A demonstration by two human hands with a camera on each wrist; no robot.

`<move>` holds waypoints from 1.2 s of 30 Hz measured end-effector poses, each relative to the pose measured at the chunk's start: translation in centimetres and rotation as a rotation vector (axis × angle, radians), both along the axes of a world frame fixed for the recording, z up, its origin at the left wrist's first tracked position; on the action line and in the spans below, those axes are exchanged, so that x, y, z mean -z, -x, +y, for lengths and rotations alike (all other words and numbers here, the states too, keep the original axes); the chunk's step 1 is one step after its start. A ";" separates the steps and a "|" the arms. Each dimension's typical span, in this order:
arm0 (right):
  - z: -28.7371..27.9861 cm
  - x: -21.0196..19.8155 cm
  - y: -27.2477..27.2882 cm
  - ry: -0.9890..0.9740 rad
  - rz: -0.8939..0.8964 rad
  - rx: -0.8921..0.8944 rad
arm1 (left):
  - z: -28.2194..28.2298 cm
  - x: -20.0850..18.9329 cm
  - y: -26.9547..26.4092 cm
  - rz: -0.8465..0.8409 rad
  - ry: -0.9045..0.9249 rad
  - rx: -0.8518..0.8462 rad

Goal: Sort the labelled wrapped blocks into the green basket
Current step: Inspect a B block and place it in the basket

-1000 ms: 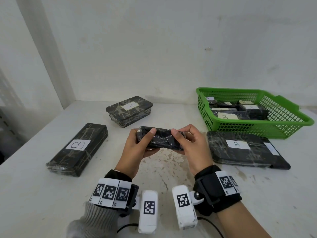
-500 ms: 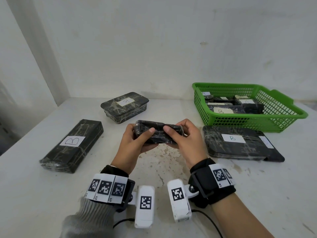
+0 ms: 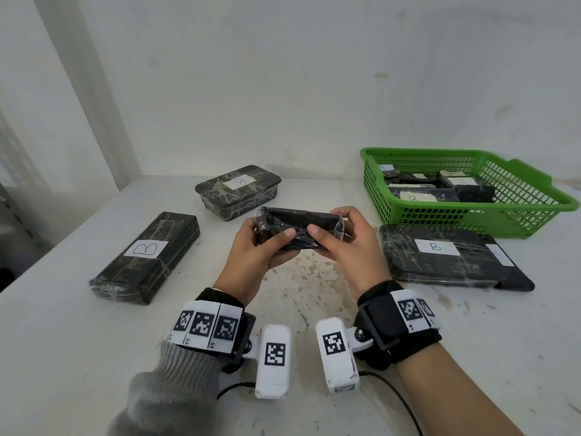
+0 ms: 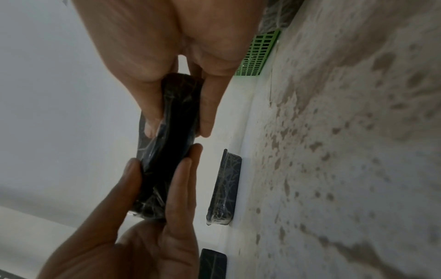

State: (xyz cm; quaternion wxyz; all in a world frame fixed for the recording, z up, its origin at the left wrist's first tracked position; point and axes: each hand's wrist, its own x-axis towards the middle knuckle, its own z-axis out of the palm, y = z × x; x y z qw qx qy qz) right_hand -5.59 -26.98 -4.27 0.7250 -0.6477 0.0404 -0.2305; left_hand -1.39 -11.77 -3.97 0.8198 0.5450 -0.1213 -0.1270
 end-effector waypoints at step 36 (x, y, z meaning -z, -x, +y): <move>-0.2 -1.8 0.9 -0.374 -0.106 -0.363 | 0.7 -0.6 -0.5 -0.027 0.017 0.092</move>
